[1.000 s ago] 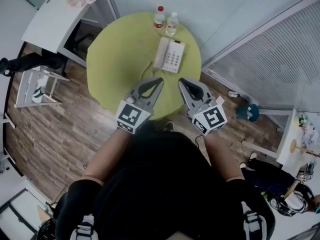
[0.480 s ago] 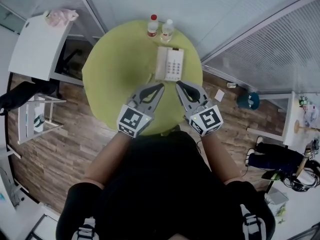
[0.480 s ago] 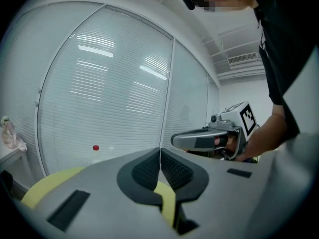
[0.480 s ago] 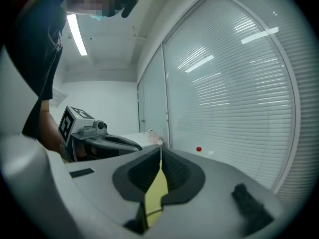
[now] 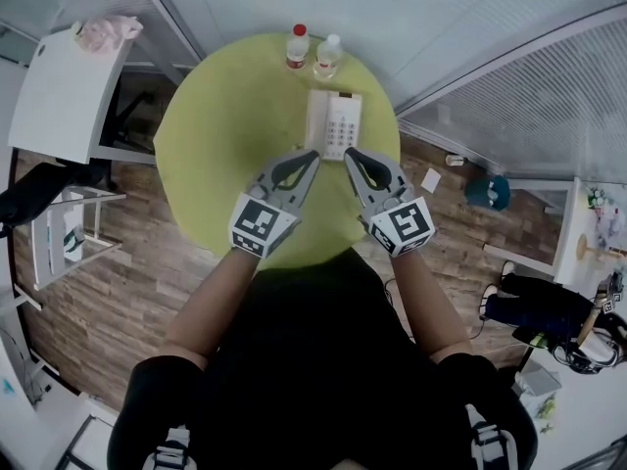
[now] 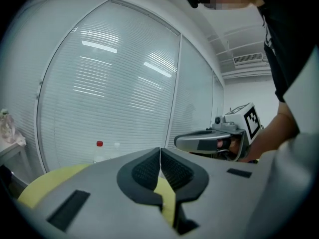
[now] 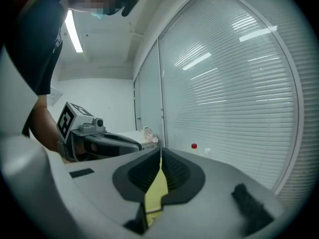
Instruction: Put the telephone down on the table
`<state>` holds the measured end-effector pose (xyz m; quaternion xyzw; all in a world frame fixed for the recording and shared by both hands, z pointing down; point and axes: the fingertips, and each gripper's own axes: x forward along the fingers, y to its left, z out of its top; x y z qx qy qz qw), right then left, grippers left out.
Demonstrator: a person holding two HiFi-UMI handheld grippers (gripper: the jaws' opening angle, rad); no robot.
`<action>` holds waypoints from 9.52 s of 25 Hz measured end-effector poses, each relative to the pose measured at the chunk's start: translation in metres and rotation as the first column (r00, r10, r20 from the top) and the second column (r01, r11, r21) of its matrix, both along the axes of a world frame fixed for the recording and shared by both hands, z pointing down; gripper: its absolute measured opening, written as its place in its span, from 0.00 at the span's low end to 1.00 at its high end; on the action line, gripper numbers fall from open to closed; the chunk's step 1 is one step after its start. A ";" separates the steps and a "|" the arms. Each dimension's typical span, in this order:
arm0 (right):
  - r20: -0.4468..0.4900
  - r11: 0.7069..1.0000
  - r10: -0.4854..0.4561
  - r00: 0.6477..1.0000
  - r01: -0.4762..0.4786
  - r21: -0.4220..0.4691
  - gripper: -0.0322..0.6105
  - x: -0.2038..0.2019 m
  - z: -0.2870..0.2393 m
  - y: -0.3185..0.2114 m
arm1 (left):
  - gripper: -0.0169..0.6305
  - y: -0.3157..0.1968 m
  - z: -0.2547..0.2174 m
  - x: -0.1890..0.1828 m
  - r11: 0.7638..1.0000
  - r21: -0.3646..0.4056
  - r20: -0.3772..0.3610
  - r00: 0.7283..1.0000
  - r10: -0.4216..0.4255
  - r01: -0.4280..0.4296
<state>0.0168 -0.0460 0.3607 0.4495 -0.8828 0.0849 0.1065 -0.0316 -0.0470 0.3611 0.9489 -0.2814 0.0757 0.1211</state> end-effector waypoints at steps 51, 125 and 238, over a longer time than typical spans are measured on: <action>0.048 0.974 -0.036 0.998 0.046 -0.223 0.08 0.058 0.186 -0.115 | 0.36 -0.121 0.270 0.053 0.859 -0.283 0.435 0.856 -0.281 0.426; 0.000 0.982 -0.086 0.996 0.084 -0.168 0.08 -0.084 0.145 -0.052 | 0.37 -0.073 0.211 -0.112 0.760 -0.310 0.438 0.795 -0.418 0.571; 0.086 0.985 -0.166 0.982 0.162 0.055 0.08 -0.104 -0.019 0.048 | 0.04 0.044 -0.025 -0.098 0.992 0.097 -0.002 0.997 -0.075 0.075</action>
